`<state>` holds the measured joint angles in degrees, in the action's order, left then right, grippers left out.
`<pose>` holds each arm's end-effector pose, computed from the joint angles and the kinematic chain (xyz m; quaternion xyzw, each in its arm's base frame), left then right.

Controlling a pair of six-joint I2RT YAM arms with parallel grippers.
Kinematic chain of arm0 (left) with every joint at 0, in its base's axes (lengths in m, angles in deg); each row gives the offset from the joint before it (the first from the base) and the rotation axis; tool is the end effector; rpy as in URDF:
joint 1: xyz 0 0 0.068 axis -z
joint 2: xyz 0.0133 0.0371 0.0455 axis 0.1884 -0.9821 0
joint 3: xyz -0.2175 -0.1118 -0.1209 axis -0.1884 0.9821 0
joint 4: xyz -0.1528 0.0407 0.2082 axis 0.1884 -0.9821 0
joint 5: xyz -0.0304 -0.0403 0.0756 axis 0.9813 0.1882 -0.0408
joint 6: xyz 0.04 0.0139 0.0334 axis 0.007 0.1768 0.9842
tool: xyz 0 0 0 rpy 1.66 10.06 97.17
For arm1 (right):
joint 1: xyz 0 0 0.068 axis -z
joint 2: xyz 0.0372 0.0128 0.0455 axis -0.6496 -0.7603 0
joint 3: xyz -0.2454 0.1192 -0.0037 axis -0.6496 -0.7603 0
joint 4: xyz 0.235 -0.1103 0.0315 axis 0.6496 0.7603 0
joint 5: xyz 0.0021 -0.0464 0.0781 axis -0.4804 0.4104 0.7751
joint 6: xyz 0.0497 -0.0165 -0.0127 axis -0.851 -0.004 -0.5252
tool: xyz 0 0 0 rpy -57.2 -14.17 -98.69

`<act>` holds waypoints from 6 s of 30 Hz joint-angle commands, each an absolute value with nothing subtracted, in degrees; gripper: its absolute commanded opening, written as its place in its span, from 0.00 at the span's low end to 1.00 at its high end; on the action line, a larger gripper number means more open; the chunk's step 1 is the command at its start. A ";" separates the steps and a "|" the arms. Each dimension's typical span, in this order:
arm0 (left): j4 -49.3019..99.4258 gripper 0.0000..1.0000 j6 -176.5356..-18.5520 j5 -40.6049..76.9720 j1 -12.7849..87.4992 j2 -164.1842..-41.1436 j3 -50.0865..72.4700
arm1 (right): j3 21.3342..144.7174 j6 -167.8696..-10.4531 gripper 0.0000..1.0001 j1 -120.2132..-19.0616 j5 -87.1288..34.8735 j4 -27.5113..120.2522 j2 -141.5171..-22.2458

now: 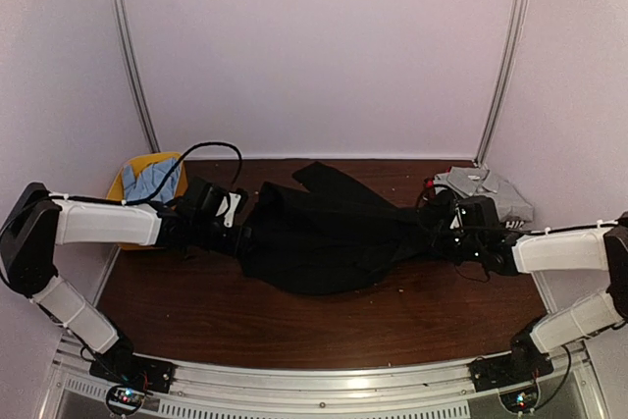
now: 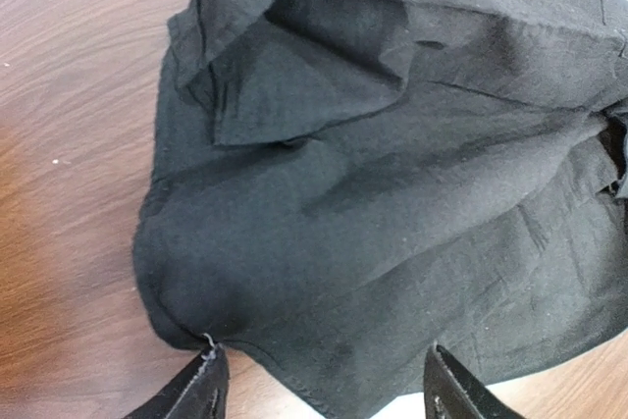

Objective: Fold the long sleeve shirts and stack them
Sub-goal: Pick up the crumpled shirt from the center of the board, then place the corner of the shirt at the center of the board, then pick up the shirt from the center of the board.

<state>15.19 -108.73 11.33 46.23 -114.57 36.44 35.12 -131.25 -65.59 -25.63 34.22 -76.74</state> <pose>0.2492 -0.1780 0.1824 0.1069 0.9279 -0.1835 0.3065 0.2256 0.1111 0.1617 0.1529 0.8787 0.3200 0.3195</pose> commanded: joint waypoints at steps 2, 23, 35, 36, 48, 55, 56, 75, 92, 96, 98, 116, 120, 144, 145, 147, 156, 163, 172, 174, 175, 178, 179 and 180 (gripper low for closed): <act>15.12 0.70 -107.58 7.94 46.45 -112.42 36.73 | 37.87 -128.00 0.00 -64.46 -27.15 42.79 -69.28; 19.34 0.81 -104.26 24.86 47.68 -112.85 38.18 | 59.03 -104.35 0.00 -57.07 -26.48 80.32 -64.23; 14.74 0.72 -103.21 14.62 55.48 -112.87 39.20 | 59.34 -102.81 0.00 -56.64 -24.69 78.33 -68.60; 14.64 0.69 -103.33 15.35 55.65 -113.26 39.04 | 59.12 -102.94 0.00 -56.60 -24.56 78.09 -68.69; 13.80 0.67 -103.93 16.93 55.77 -117.05 39.03 | 58.21 -102.65 0.00 -56.57 -24.04 76.95 -69.29; 12.79 0.68 -103.80 16.21 56.11 -120.68 38.89 | 57.43 -102.54 0.00 -56.46 -24.05 76.72 -69.36; 12.79 0.67 -103.87 15.51 56.08 -120.95 38.89 | 57.40 -102.55 0.00 -56.52 -24.05 76.67 -69.36; 12.84 0.00 -104.47 15.63 56.21 -120.51 38.16 | 56.15 -102.47 0.00 -56.41 -23.44 75.66 -69.86; 7.45 0.00 -108.48 17.69 52.87 -105.39 30.43 | 59.69 -99.98 0.00 -55.87 -25.43 79.28 -66.94; 10.16 0.00 -111.83 19.55 46.40 -100.36 29.80 | 63.60 -99.34 0.00 -55.11 -23.17 79.76 -66.42; 11.51 0.00 -113.51 21.77 41.92 -97.49 28.75 | 66.07 -98.72 0.00 -54.45 -21.19 80.25 -66.37; 3.75 0.00 -107.78 16.43 35.13 -96.78 -0.28 | 92.75 -95.36 0.00 -52.61 -4.31 84.51 -64.99; 4.26 0.00 -107.75 17.31 34.24 -95.46 4.17 | 92.69 -97.12 0.00 -50.18 -2.67 82.64 -64.74; 4.18 0.00 -115.56 31.78 63.83 -101.31 47.65 | 77.33 -105.55 0.00 -48.33 -25.75 83.68 -55.56; 4.32 0.00 -115.02 32.46 64.39 -102.86 47.08 | 77.35 -105.41 0.00 -48.33 -27.25 84.07 -55.60; 4.73 0.02 -113.85 33.29 64.85 -105.54 45.77 | 76.83 -104.94 0.00 -48.34 -29.58 84.74 -55.84; 7.30 0.48 -107.30 37.51 64.83 -106.58 37.67 | 67.07 -104.46 0.00 -48.33 -33.42 81.80 -55.92; 11.46 0.67 -110.44 27.39 61.34 -107.34 33.51 | 64.08 -104.23 0.00 -48.33 -32.94 79.08 -57.93; 11.38 0.61 -108.54 20.66 59.35 -122.27 24.79 | 62.37 -104.09 0.00 -48.33 -30.11 76.95 -58.97; 11.71 0.50 -108.19 22.35 60.31 -123.29 25.49 | 62.49 -103.78 0.00 -48.33 -30.53 77.36 -58.86; 11.87 0.44 -107.94 22.75 61.22 -123.20 26.50 | 62.58 -103.65 0.00 -48.33 -30.75 77.53 -58.77; 12.07 0.33 -107.45 23.49 64.59 -122.92 29.55 | 62.39 -103.53 0.00 -48.33 -31.01 77.56 -58.55; 12.35 0.30 -107.48 23.95 65.34 -123.00 30.79 | 62.27 -103.53 0.00 -48.33 -30.96 77.38 -58.55; 12.57 0.28 -107.80 24.20 66.09 -123.23 31.84 | 62.12 -103.53 0.00 -48.33 -30.63 77.19 -58.69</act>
<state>11.01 -108.66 22.57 62.89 -123.57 28.45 62.94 -104.39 -48.72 -30.76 78.35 -58.97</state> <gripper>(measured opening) 0.316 0.007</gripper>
